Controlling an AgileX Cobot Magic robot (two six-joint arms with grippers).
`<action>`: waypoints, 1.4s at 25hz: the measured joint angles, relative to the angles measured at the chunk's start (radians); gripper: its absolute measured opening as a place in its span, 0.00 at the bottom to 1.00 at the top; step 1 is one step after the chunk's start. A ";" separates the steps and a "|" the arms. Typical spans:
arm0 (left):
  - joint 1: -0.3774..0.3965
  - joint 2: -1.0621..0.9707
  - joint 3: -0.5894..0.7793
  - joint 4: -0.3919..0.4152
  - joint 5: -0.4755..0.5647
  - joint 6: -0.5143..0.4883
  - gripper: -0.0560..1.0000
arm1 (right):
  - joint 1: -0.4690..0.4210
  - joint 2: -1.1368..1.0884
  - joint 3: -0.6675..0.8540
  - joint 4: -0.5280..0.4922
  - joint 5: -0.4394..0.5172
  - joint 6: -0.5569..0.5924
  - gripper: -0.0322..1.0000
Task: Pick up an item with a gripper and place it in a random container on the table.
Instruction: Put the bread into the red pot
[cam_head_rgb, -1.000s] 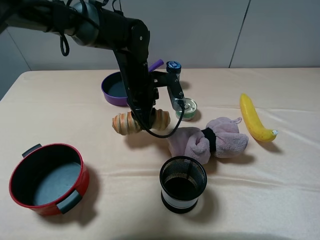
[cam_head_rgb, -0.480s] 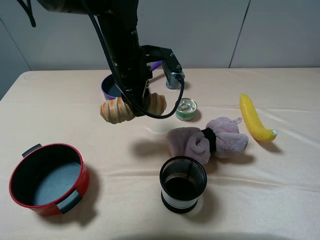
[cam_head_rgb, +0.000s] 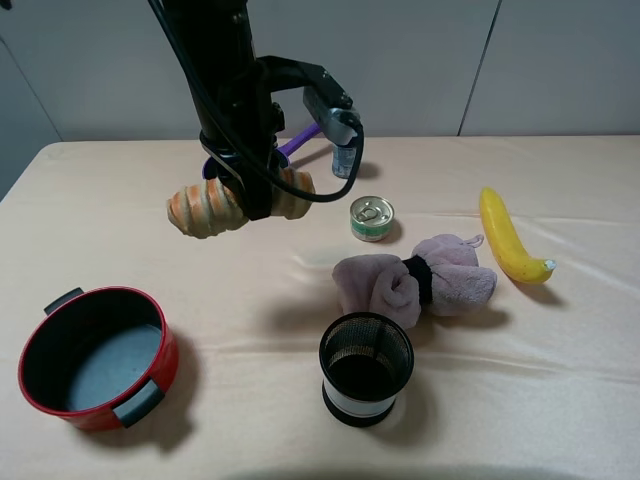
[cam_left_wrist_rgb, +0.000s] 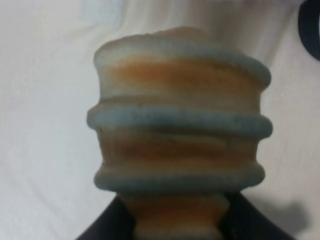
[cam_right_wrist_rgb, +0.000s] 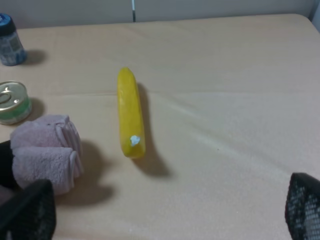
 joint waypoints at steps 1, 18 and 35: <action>0.000 -0.006 0.000 0.001 0.000 -0.005 0.33 | 0.000 0.000 0.000 0.000 0.000 0.000 0.70; 0.000 -0.223 0.316 0.007 -0.003 -0.055 0.32 | 0.000 0.000 0.000 0.000 0.000 0.000 0.70; 0.073 -0.489 0.700 0.055 -0.160 -0.102 0.31 | 0.000 0.000 0.000 0.000 0.000 0.000 0.70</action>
